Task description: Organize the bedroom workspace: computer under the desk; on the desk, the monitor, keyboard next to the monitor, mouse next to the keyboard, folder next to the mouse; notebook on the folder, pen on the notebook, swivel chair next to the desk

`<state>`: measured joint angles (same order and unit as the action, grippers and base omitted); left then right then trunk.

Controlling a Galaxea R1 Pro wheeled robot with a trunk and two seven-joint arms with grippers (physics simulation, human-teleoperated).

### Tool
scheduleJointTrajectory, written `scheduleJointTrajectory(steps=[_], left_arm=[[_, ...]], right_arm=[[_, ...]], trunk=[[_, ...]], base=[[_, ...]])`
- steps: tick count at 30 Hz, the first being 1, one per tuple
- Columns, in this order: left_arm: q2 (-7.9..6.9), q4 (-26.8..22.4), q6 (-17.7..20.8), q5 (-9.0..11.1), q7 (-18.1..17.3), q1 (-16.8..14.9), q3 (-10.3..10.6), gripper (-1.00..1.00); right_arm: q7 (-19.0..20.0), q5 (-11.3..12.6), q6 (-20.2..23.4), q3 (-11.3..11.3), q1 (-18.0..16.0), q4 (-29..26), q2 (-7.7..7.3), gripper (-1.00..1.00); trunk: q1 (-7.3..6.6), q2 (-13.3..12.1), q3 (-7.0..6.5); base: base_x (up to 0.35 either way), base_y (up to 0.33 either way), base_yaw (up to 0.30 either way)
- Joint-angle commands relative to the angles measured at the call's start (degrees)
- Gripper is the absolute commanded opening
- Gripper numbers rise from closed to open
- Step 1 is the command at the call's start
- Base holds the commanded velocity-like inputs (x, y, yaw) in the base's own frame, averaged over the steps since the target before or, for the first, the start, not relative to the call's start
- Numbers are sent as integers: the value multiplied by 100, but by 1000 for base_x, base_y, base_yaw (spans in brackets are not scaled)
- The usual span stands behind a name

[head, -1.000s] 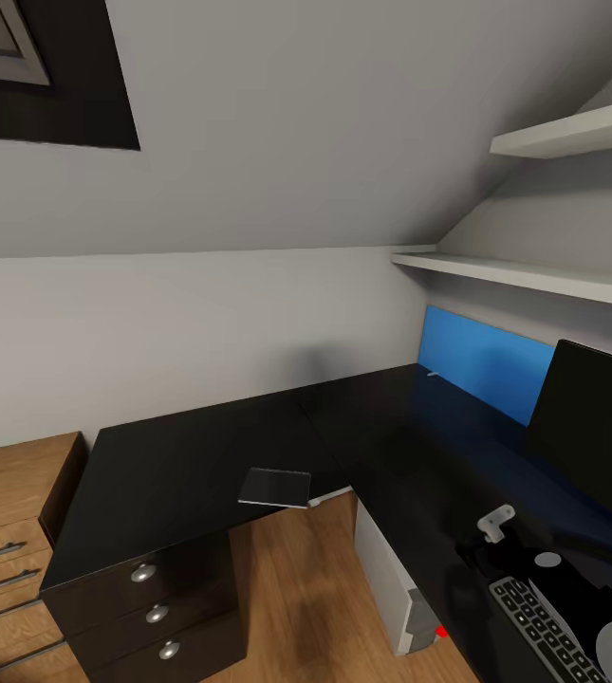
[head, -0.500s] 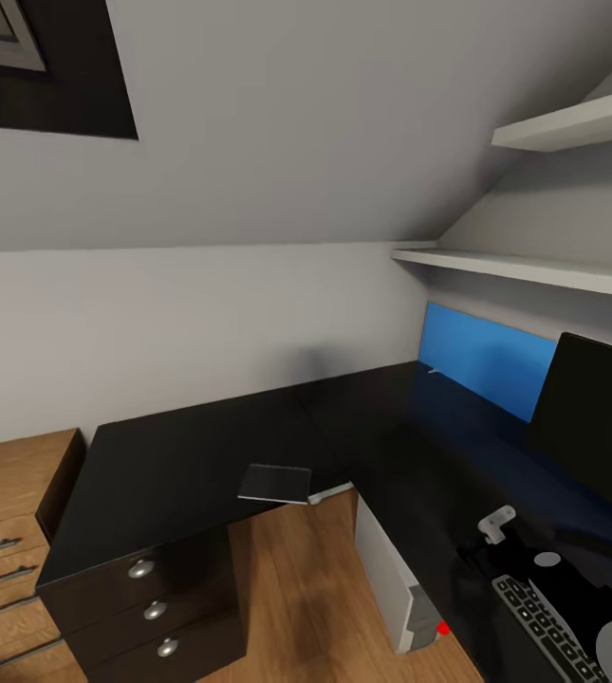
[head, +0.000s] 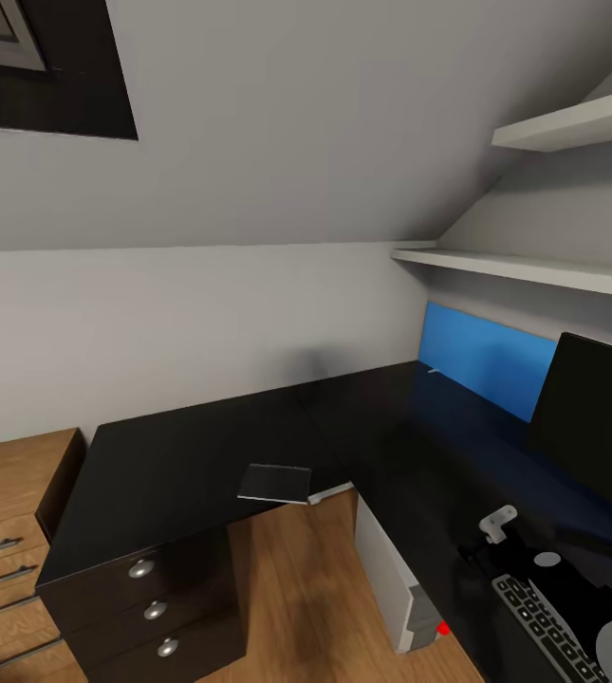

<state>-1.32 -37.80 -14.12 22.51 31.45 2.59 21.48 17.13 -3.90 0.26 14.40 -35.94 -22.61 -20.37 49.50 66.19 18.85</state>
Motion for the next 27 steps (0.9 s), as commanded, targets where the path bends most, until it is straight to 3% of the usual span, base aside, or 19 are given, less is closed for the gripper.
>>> scheduleJointTrajectory(steps=[1, 11, 23, 27], left_arm=[[-9, -8, -30, 61, 41, -1, 42, 100], [-9, -10, -30, 52, 48, -4, 45, 100], [-2, -8, -39, 52, 37, -4, 57, 100], [-8, -8, -39, 52, 36, -4, 201, 100]], right_arm=[[8, -41, 6, 2, -1, -6, -2, -100], [-214, -41, 364, 2, -9, -39, -1, -100], [-232, -46, 387, 2, -6, -39, 6, -100], [-244, -49, 388, 2, -5, -36, -1, -100]], trunk=[[1, 4, 6], [1, 4, 6], [1, 4, 6], [1, 4, 6]], base=[[0, 0, 0], [0, 0, 0], [0, 0, 0], [137, 0, 0]])
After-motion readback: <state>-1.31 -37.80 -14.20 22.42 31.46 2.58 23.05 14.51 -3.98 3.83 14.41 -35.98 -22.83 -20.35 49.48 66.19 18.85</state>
